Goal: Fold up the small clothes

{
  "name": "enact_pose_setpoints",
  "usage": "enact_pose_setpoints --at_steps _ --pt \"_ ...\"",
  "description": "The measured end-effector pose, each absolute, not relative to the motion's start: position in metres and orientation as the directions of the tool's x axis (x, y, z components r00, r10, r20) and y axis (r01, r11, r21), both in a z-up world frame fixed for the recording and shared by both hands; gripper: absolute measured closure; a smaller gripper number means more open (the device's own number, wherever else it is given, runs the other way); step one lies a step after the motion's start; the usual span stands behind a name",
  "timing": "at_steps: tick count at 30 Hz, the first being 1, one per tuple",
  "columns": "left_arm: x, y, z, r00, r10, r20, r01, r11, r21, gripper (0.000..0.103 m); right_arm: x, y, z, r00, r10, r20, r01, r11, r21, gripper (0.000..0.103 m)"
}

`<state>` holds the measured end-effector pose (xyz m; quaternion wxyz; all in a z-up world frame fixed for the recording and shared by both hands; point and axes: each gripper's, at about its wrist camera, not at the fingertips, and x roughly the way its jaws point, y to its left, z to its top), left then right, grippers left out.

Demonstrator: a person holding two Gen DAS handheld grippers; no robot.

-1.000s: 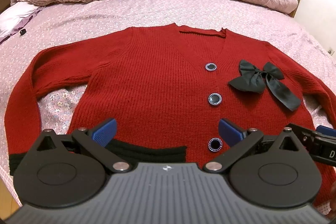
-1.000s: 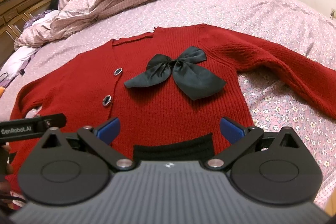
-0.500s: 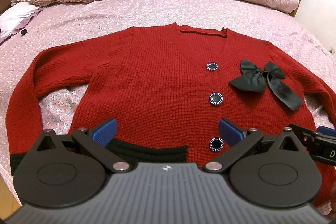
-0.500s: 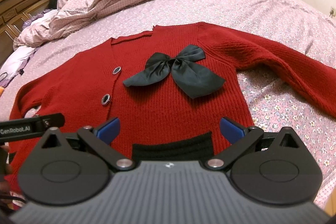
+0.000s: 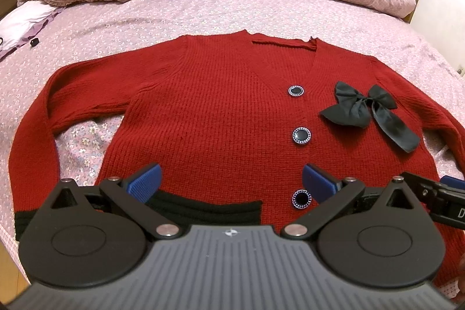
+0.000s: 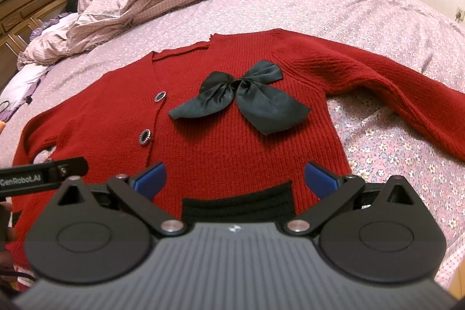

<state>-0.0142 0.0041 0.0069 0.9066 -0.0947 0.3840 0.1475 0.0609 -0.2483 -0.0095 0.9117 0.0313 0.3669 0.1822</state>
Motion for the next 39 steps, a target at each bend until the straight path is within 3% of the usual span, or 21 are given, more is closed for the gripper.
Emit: enact_pose_setpoints --at_steps 39 --pt "-0.005 0.002 0.006 0.631 0.212 -0.746 -0.359 0.932 -0.039 0.000 0.071 -0.263 -0.011 0.645 0.327 -0.690 -0.217 0.945 0.245 0.000"
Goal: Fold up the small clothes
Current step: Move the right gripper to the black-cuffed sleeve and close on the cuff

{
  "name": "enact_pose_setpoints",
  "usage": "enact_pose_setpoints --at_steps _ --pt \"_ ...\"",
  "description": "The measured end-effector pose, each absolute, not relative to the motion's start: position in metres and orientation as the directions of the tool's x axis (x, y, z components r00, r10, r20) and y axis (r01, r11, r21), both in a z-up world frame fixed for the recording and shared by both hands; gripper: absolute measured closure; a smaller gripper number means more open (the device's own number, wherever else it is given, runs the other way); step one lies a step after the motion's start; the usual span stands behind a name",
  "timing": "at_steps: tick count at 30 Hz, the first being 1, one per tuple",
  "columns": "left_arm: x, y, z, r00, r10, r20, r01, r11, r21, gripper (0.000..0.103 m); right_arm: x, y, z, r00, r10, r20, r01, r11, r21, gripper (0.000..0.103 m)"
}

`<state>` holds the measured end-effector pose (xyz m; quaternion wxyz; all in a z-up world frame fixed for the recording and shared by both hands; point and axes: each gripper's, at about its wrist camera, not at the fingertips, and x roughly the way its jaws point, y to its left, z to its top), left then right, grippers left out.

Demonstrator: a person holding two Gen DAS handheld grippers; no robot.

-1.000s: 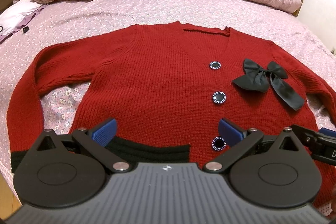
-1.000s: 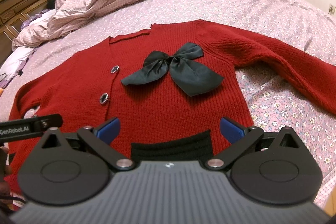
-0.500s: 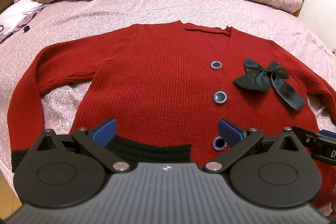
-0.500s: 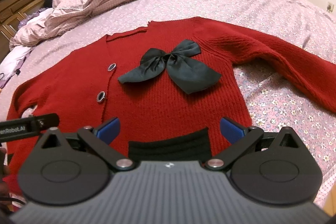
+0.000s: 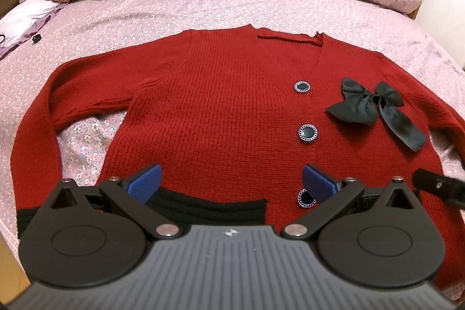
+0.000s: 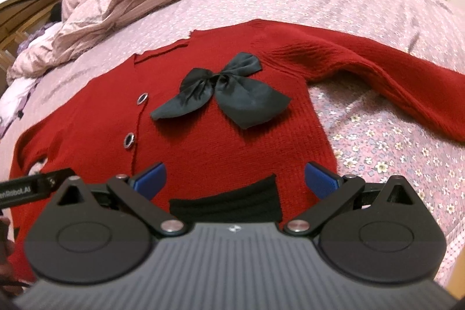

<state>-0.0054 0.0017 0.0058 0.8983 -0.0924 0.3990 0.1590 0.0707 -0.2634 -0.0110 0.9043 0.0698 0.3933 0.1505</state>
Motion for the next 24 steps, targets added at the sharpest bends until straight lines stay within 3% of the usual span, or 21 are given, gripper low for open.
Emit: enact_pose_setpoints --at_steps 24 --pt "0.060 0.007 0.006 0.585 0.184 -0.790 -0.327 0.945 -0.022 0.000 0.112 -0.358 -0.004 0.715 0.184 -0.675 0.039 0.953 0.301 0.000"
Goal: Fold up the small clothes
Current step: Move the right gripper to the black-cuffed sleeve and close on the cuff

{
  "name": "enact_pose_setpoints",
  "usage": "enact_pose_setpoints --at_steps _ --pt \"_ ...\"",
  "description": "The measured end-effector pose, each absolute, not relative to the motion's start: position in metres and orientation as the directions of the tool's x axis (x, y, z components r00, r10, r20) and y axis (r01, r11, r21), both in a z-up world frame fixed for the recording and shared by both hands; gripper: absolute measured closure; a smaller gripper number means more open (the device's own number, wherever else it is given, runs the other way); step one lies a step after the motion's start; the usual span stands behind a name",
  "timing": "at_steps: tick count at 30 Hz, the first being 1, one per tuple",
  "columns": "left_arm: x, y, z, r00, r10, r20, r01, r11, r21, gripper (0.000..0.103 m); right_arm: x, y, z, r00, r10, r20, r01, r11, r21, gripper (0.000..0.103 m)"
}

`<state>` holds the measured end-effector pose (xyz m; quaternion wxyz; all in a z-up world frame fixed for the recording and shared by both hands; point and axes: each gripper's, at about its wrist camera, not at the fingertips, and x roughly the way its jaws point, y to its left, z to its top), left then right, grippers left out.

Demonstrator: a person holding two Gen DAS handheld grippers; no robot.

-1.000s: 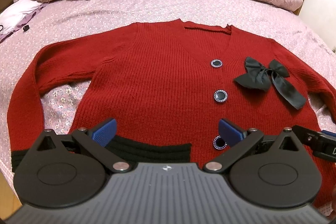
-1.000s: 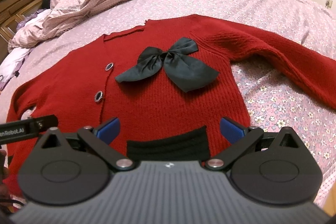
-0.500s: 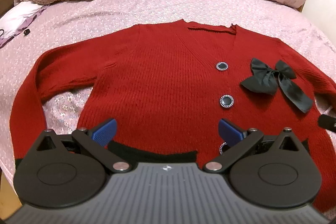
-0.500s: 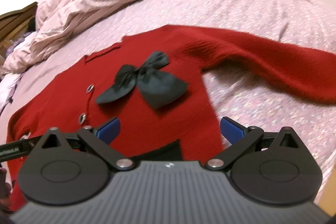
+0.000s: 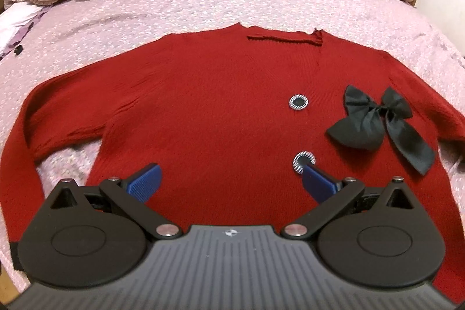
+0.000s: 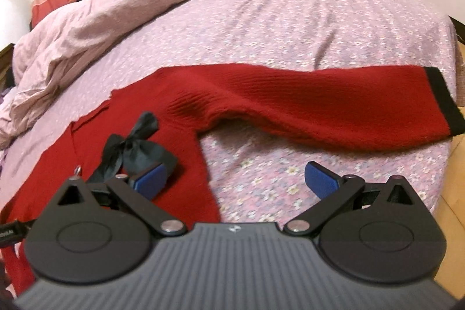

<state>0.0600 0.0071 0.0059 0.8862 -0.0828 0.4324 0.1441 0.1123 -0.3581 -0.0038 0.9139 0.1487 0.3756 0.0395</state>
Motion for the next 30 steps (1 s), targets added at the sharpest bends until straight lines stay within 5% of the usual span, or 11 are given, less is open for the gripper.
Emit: enact_pose_setpoints --at_steps 30 --pt "0.146 -0.006 -0.045 0.567 0.157 -0.809 -0.294 0.956 -0.020 0.000 0.136 -0.423 -0.044 0.715 0.148 -0.683 0.245 0.862 0.443 0.000"
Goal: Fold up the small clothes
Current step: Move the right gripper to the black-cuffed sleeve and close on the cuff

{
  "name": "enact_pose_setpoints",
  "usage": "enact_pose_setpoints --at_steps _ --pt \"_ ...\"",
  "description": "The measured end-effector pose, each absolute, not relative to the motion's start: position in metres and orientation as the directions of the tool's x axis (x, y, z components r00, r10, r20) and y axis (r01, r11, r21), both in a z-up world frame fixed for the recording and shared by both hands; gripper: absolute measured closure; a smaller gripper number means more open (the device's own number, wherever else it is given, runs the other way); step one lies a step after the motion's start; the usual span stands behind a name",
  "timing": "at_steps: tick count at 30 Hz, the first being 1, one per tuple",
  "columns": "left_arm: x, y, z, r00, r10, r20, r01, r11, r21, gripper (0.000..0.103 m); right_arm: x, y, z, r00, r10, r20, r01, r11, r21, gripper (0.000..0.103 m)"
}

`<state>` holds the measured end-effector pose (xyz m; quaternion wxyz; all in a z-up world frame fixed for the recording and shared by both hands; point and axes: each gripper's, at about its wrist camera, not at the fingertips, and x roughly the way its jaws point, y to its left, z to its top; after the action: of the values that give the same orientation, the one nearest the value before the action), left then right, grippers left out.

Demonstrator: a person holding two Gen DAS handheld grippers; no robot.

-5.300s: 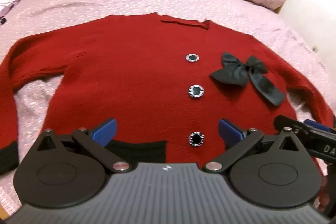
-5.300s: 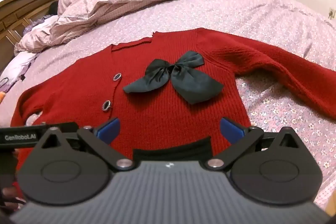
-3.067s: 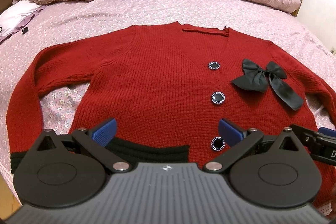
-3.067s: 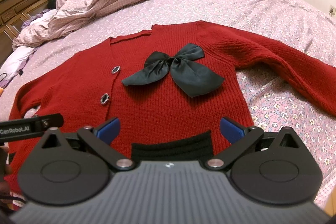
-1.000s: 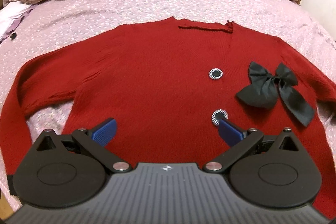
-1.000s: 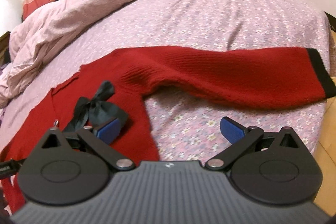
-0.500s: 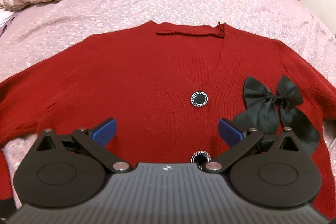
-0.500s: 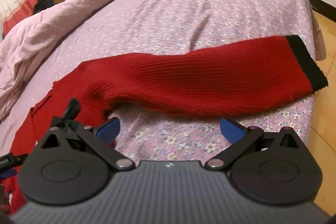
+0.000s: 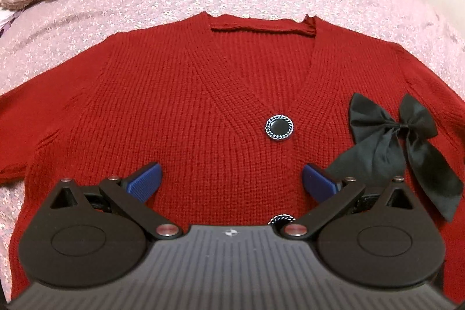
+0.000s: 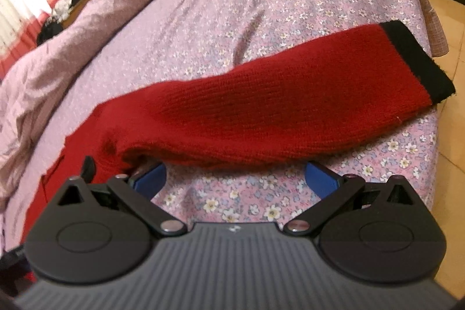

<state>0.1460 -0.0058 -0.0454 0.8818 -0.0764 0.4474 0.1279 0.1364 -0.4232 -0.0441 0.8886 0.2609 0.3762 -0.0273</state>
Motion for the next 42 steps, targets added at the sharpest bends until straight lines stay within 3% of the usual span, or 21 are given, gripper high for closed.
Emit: enact_pose_setpoints --at_steps 13,23,28,30,33,42 --pt "0.145 0.007 -0.041 0.554 0.076 -0.829 -0.275 0.957 -0.096 0.000 0.136 -0.476 -0.058 0.813 0.133 -0.567 0.377 0.621 0.687 0.000" --pt "0.145 0.023 -0.036 0.524 -0.028 -0.851 -0.228 0.958 -0.172 0.000 0.146 -0.486 -0.068 0.782 0.131 -0.610 0.407 0.634 0.658 0.001" --pt "0.147 0.021 -0.036 0.512 -0.022 -0.859 -0.227 0.961 -0.159 0.000 0.142 -0.489 -0.059 0.820 0.081 -0.566 0.405 0.616 0.675 0.022" --pt "0.146 0.022 -0.036 0.516 -0.023 -0.857 -0.226 0.960 -0.162 0.000 0.142 -0.490 -0.057 0.832 0.079 -0.548 0.388 0.624 0.678 0.022" --pt "0.145 0.021 -0.036 0.519 -0.018 -0.855 -0.217 0.964 -0.151 0.000 0.154 -0.489 -0.068 0.781 0.105 -0.616 0.426 0.631 0.648 0.023" --pt "0.136 0.010 -0.040 0.579 0.036 -0.814 -0.216 0.970 -0.111 0.000 0.158 -0.489 -0.082 0.768 0.151 -0.622 0.408 0.633 0.658 0.023"
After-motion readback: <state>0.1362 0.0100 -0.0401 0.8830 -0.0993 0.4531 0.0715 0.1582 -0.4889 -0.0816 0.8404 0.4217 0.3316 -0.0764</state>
